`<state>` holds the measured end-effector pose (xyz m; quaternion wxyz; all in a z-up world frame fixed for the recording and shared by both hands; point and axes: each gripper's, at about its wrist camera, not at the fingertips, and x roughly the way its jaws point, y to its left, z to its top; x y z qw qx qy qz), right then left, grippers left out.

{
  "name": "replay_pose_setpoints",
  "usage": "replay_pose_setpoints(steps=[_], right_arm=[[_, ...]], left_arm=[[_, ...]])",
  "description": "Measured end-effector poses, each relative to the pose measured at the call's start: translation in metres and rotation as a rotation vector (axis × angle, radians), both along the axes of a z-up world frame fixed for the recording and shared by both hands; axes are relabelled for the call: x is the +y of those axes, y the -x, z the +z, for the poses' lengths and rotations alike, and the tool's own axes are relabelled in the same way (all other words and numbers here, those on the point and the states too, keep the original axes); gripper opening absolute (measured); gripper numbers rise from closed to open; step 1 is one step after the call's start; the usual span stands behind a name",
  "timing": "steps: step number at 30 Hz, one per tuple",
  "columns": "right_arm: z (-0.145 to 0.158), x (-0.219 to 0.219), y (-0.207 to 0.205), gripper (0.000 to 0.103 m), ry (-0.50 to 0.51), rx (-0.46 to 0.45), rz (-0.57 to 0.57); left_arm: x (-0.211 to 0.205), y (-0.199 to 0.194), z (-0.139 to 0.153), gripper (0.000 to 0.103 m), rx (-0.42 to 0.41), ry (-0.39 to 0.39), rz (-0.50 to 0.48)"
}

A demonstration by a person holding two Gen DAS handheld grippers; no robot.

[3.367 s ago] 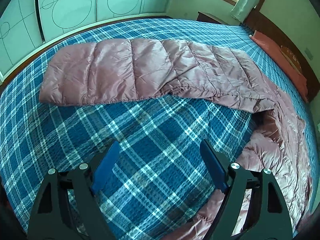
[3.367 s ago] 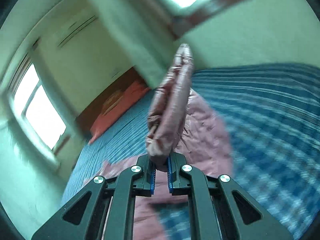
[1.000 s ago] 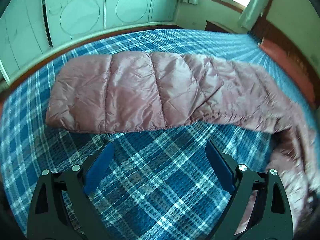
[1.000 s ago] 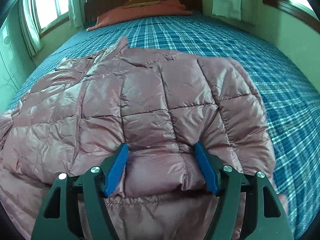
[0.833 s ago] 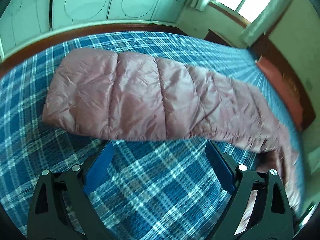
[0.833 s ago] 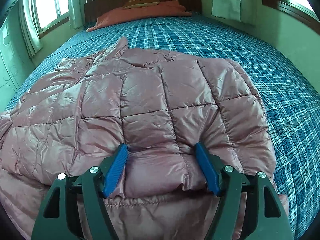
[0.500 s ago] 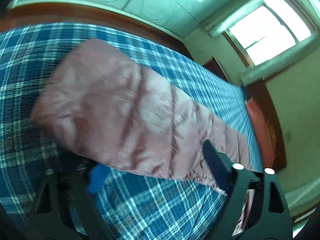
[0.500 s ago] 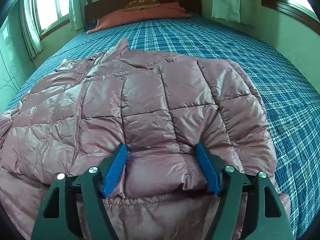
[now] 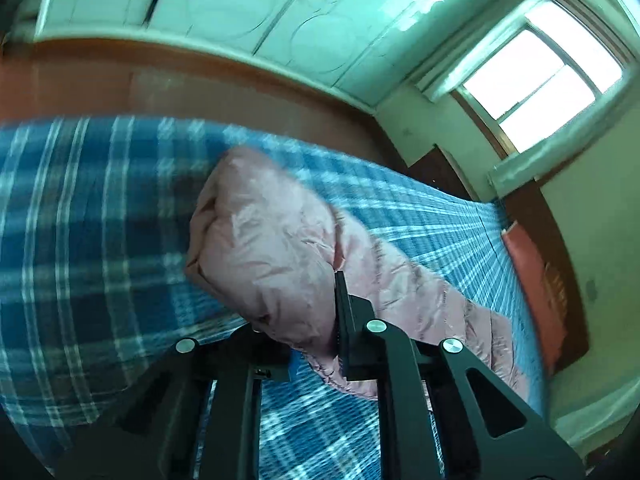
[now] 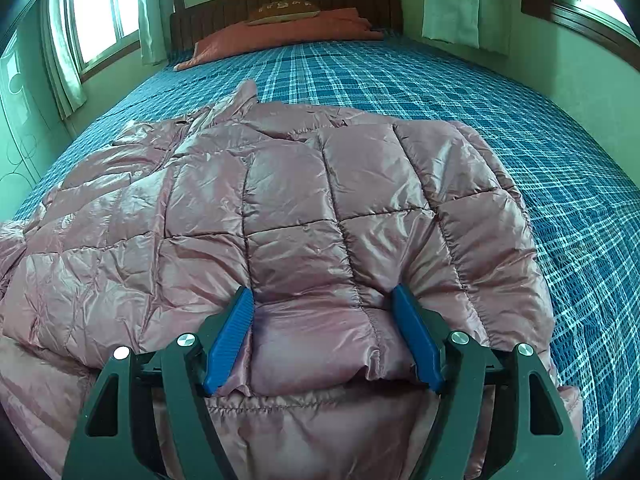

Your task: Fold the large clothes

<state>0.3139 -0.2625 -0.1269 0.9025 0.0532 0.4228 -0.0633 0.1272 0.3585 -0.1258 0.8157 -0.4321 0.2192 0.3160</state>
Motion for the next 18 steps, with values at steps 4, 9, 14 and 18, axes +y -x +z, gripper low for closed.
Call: replay_pose_setpoints(steps=[4, 9, 14, 18], right_arm=[[0.000, 0.000, 0.000, 0.071, -0.001, -0.002, -0.001], [0.001, 0.000, 0.001, 0.071, -0.008, -0.006, -0.001], [0.001, -0.002, 0.002, 0.071, -0.018, -0.011, -0.002], [0.002, -0.004, 0.003, 0.071, -0.030, -0.015, -0.002]], left_arm=[[-0.038, -0.023, 0.038, 0.012, 0.000, -0.164, -0.098], [-0.106, -0.066, 0.077, 0.012, -0.026, -0.350, -0.285], [-0.196, -0.113, 0.093, 0.012, -0.030, -0.455, -0.523], [-0.268, -0.143, 0.085, 0.012, 0.003, -0.551, -0.679]])
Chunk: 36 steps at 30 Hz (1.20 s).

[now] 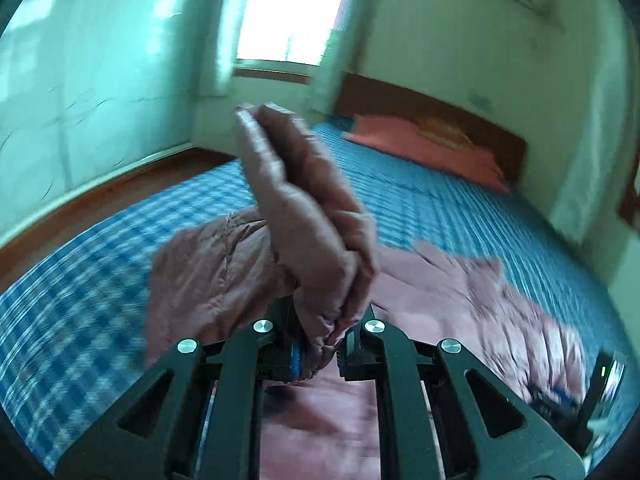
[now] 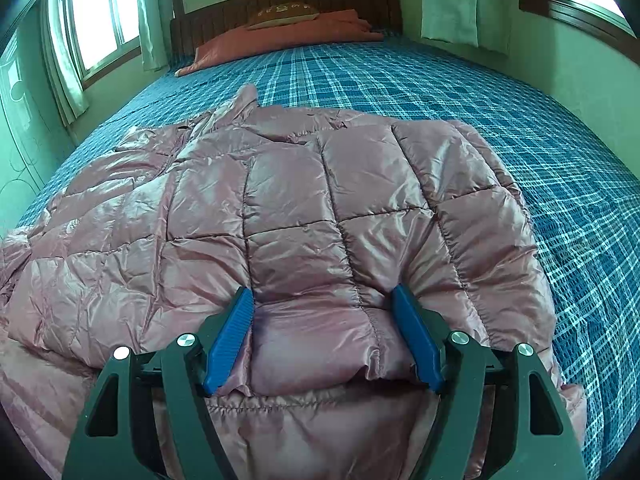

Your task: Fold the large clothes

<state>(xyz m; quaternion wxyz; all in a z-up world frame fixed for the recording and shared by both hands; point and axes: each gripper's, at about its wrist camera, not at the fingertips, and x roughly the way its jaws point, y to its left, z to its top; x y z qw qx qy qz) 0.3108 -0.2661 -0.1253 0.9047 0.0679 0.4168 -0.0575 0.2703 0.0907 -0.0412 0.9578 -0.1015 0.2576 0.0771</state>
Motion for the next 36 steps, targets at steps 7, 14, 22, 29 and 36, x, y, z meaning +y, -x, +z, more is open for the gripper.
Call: replay_pose_setpoints(steps=[7, 14, 22, 29, 36], right_arm=[[0.000, -0.004, 0.000, 0.072, -0.025, -0.008, 0.002], [-0.001, -0.004, 0.000, 0.074, -0.035, -0.010, 0.008], [0.000, -0.003, 0.000, 0.074, -0.039, -0.005, 0.010], [0.013, 0.001, 0.005, 0.074, -0.046, 0.005, -0.001], [0.041, 0.047, 0.011, 0.074, -0.149, -0.033, 0.078]], left_arm=[[-0.099, -0.039, -0.044, 0.012, 0.109, -0.150, -0.179], [-0.153, -0.054, -0.085, 0.022, 0.253, -0.224, -0.267], [-0.143, -0.026, -0.062, 0.061, 0.235, -0.142, -0.335], [-0.065, 0.018, -0.031, 0.070, 0.183, -0.085, -0.218], [0.038, 0.036, -0.034, 0.076, 0.204, -0.124, 0.070]])
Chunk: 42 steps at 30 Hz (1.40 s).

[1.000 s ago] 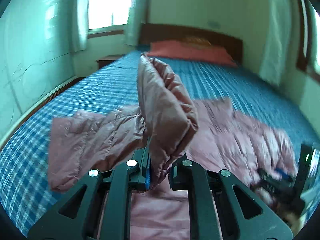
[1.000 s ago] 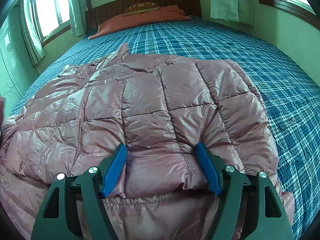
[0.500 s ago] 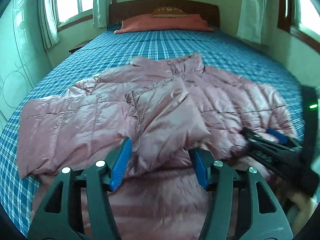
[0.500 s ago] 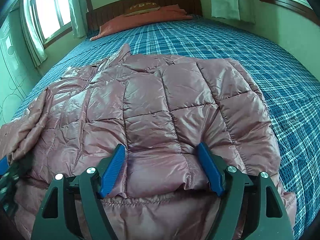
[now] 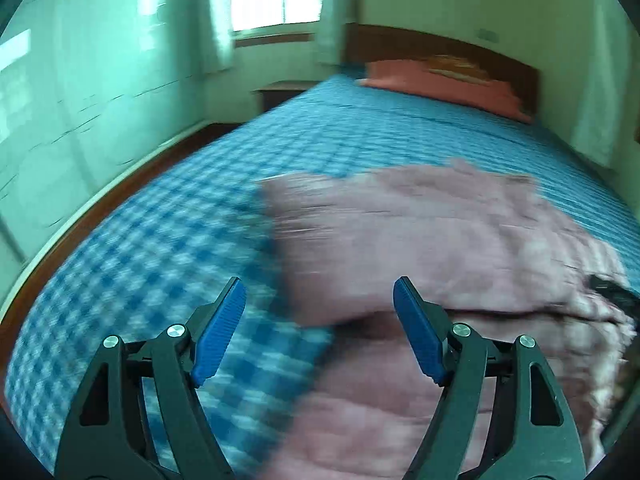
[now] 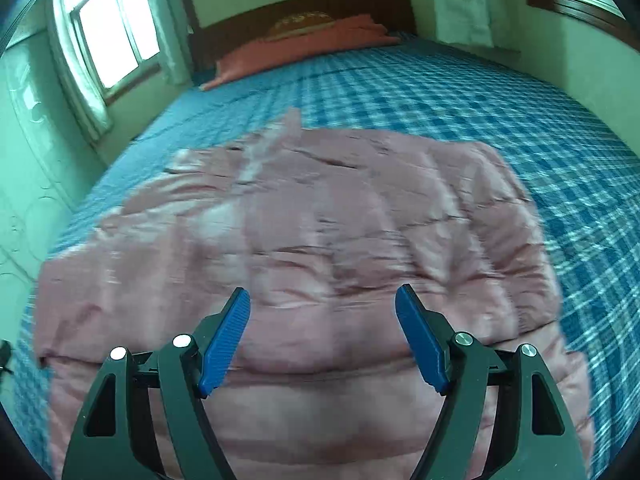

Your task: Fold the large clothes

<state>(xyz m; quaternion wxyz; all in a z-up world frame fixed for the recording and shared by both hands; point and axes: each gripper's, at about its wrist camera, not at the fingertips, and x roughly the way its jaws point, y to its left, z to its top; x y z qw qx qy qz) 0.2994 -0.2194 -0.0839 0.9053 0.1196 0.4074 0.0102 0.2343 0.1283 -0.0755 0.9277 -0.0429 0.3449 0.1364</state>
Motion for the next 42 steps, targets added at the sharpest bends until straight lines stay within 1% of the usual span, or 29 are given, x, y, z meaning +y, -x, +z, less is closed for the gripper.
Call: replay_pose_setpoints(steps=[2, 4, 8, 9, 10, 11, 12, 13, 15, 17, 20, 24, 28, 30, 32, 35, 38, 39, 40, 41, 42], right_arm=[[0.004, 0.020, -0.004, 0.074, -0.013, -0.004, 0.033], [0.005, 0.037, -0.010, 0.074, -0.028, -0.002, 0.066], [-0.009, 0.065, -0.031, 0.074, -0.072, 0.047, 0.123], [-0.015, 0.071, -0.035, 0.072, -0.077, 0.068, 0.139], [-0.021, 0.076, -0.039, 0.047, -0.082, 0.087, 0.162], [-0.023, 0.080, -0.041, 0.032, -0.096, 0.100, 0.184], [-0.023, 0.083, -0.042, 0.021, -0.102, 0.103, 0.191], [-0.020, 0.083, -0.040, 0.014, -0.098, 0.089, 0.194], [-0.009, 0.080, -0.036, 0.011, -0.093, 0.051, 0.192], [0.005, 0.068, -0.033, 0.010, -0.084, 0.006, 0.172], [0.024, 0.040, -0.028, 0.010, -0.051, -0.046, 0.124], [0.031, -0.007, -0.027, 0.010, 0.038, -0.066, 0.043], [0.022, -0.054, -0.032, 0.010, 0.068, -0.037, -0.030], [0.010, -0.076, -0.034, 0.010, 0.072, -0.009, -0.057], [-0.004, -0.091, -0.037, 0.010, 0.070, 0.028, -0.069], [-0.022, -0.103, -0.035, 0.011, 0.051, 0.064, -0.068], [-0.027, -0.106, -0.033, 0.020, 0.031, 0.081, -0.060], [-0.026, -0.106, -0.033, 0.028, 0.023, 0.084, -0.062], [-0.021, -0.107, -0.029, 0.039, 0.025, 0.081, -0.075], [-0.017, -0.108, -0.022, 0.043, 0.038, 0.066, -0.092], [-0.009, -0.109, -0.019, 0.049, 0.060, 0.036, -0.116]], left_arm=[[0.025, 0.002, -0.006, 0.076, 0.013, 0.008, 0.058], [0.041, 0.003, -0.011, 0.076, 0.035, 0.016, 0.090], [0.051, 0.005, -0.022, 0.076, 0.056, 0.030, 0.108], [0.052, 0.006, -0.025, 0.076, 0.061, 0.034, 0.108], [0.053, 0.006, -0.027, 0.076, 0.065, 0.039, 0.105], [0.053, 0.005, -0.029, 0.076, 0.069, 0.043, 0.102], [0.053, 0.003, -0.030, 0.076, 0.072, 0.046, 0.099], [0.052, 0.002, -0.031, 0.076, 0.074, 0.049, 0.094], [0.052, 0.000, -0.029, 0.076, 0.069, 0.050, 0.089], [0.048, -0.003, -0.026, 0.076, 0.060, 0.051, 0.080], [0.042, -0.008, -0.023, 0.076, 0.051, 0.056, 0.062], [0.027, -0.018, -0.018, 0.076, 0.048, 0.053, 0.030], [0.006, -0.028, -0.016, 0.076, 0.047, 0.039, -0.017], [-0.003, -0.034, -0.016, 0.076, 0.052, 0.036, -0.034], [-0.012, -0.041, -0.018, 0.076, 0.060, 0.033, -0.051], [-0.025, -0.053, -0.022, 0.076, 0.079, 0.029, -0.067], [-0.031, -0.063, -0.027, 0.076, 0.100, 0.055, -0.074], [-0.034, -0.066, -0.028, 0.076, 0.103, 0.067, -0.076], [-0.035, -0.070, -0.028, 0.076, 0.105, 0.076, -0.077], [-0.037, -0.073, -0.028, 0.076, 0.105, 0.079, -0.078], [-0.039, -0.076, -0.027, 0.076, 0.103, 0.082, -0.079]])
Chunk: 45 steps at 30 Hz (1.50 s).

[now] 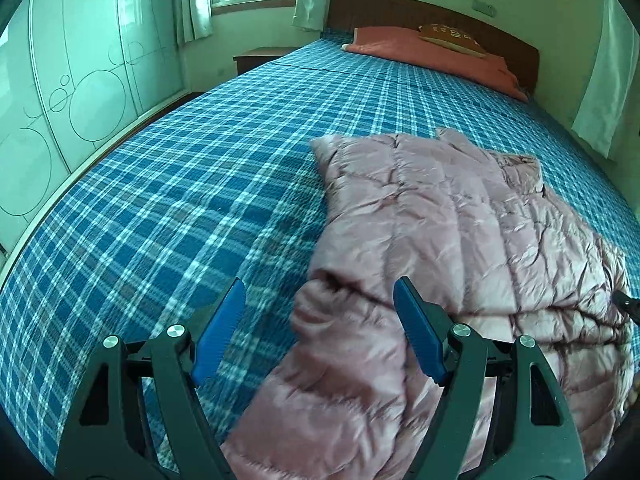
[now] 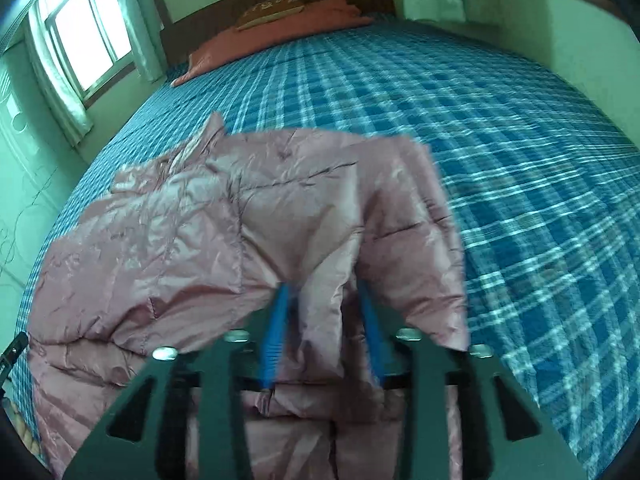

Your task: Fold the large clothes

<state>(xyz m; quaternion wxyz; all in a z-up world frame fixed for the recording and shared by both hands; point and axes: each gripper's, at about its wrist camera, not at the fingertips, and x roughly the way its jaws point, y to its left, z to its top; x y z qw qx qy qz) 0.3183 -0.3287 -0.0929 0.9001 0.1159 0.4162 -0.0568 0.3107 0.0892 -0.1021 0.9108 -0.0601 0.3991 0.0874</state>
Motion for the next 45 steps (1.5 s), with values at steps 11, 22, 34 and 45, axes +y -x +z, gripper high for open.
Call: replay_pose_setpoints(steps=[11, 22, 34, 45], right_arm=[[-0.002, 0.021, -0.063, 0.051, -0.018, 0.004, 0.062], [-0.011, 0.037, -0.029, 0.051, 0.076, 0.027, 0.078], [0.015, 0.016, 0.055, 0.055, 0.030, -0.007, 0.080], [0.006, -0.064, 0.214, 0.056, -0.111, 0.066, -0.086]], left_arm=[[-0.010, -0.069, -0.012, 0.076, 0.012, 0.007, 0.036], [-0.001, -0.062, -0.025, 0.078, 0.051, -0.033, 0.050], [0.031, -0.018, -0.006, 0.080, 0.072, 0.057, 0.058], [0.111, 0.153, -0.020, 0.080, 0.149, 0.247, 0.250]])
